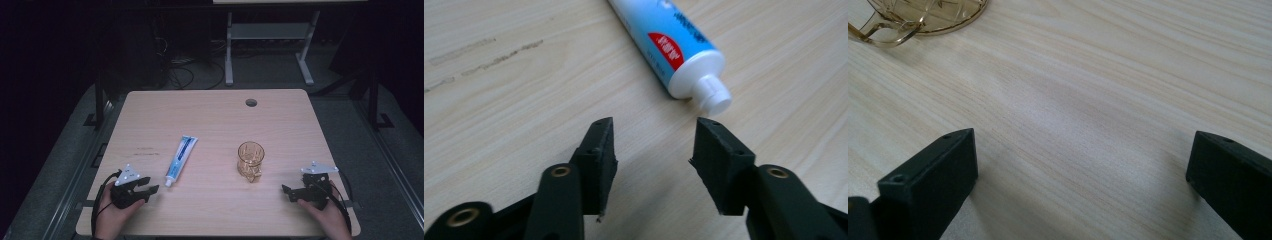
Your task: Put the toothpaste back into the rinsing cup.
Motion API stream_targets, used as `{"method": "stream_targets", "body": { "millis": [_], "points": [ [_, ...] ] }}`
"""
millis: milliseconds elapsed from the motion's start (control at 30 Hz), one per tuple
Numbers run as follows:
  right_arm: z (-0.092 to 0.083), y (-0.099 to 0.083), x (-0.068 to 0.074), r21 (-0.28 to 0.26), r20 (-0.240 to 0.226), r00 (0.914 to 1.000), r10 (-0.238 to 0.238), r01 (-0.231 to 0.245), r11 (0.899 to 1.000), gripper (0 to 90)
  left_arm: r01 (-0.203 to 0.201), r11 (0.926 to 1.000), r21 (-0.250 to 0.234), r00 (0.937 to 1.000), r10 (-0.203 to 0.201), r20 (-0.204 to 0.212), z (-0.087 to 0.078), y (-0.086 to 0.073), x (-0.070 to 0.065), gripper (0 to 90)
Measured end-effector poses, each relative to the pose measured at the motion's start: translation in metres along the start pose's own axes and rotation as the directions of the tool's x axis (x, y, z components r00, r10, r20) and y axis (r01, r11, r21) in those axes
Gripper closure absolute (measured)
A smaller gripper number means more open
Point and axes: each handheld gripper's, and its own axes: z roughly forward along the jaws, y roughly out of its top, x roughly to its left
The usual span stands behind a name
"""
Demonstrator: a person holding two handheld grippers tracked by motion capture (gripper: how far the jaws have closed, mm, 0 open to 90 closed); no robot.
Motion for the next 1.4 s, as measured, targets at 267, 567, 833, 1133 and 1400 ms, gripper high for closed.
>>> {"method": "stream_targets", "body": {
  "millis": [267, 567, 833, 1133, 1400],
  "points": [
    [0.000, 0.000, 0.000, 0.000, 0.000, 1.0000, 0.000, 0.000, 1.000, 0.0, 0.020, 0.9994, -0.027, 0.9976, -0.018, 0.067, -0.012, 0.013, 0.000, 89.9],
    [0.000, 0.000, 0.000, 0.000, 0.000, 1.0000, -0.001, 0.001, 1.000, 0.0, 0.028, 0.9990, -0.034, 0.9933, -0.024, 0.113, -0.006, 0.030, -0.003, 90.0],
    [0.000, 0.000, 0.000, 0.000, 0.000, 1.0000, -0.001, 0.001, 1.000, 0.0, 0.013, 0.9994, -0.033, 0.9864, -0.007, 0.164, 0.010, 0.046, -0.011, 90.0],
    [0.001, 0.000, 0.000, 0.000, -0.002, 1.0000, -0.002, 0.002, 1.000, 0.0, -0.010, 0.9998, -0.015, 0.9814, 0.013, 0.192, 0.031, 0.060, -0.020, 90.0],
    [0.000, 0.000, 0.000, 0.000, -0.002, 1.0000, -0.001, 0.001, 1.000, 0.0, -0.029, 0.9995, 0.006, 0.9786, 0.027, 0.204, 0.053, 0.071, -0.026, 90.0]
  ]
}}
